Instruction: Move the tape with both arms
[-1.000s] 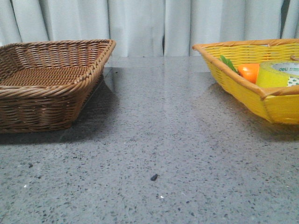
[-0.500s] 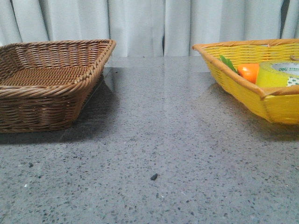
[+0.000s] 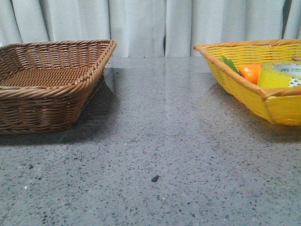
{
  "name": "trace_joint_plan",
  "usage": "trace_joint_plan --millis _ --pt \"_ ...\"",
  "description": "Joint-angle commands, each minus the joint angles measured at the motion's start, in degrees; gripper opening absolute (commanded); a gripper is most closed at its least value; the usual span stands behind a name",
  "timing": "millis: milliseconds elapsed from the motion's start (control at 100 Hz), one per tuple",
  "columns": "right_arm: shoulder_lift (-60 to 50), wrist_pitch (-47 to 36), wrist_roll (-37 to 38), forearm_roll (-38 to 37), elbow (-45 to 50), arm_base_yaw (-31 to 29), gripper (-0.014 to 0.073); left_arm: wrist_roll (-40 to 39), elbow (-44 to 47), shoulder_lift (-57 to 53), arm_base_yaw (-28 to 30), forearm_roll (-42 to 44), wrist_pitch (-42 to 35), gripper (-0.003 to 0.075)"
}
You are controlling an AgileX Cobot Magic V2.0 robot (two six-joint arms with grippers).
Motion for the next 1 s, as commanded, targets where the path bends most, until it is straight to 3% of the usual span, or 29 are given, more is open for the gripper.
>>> trace_joint_plan --millis 0,120,410,830,990 --pt "5.53 0.35 -1.77 0.64 -5.78 1.64 0.0273 0.00 -2.09 0.97 0.05 -0.59 -3.96 -0.0021" --pt "12.90 4.67 -1.77 0.64 -11.45 4.03 0.0326 0.00 -2.09 0.97 0.05 -0.59 -3.99 -0.0021" --pt "27.48 9.61 -1.77 0.04 -20.15 5.52 0.0332 0.00 -2.09 0.97 0.05 -0.59 -4.23 -0.0021" --pt "38.78 10.88 -1.77 0.04 -21.39 5.61 0.0326 0.00 -2.09 0.97 0.05 -0.59 -4.23 -0.0021" --pt "39.63 10.88 -1.77 0.04 -21.39 5.61 0.0181 0.00 -2.09 0.97 0.05 -0.59 -4.23 -0.0021"
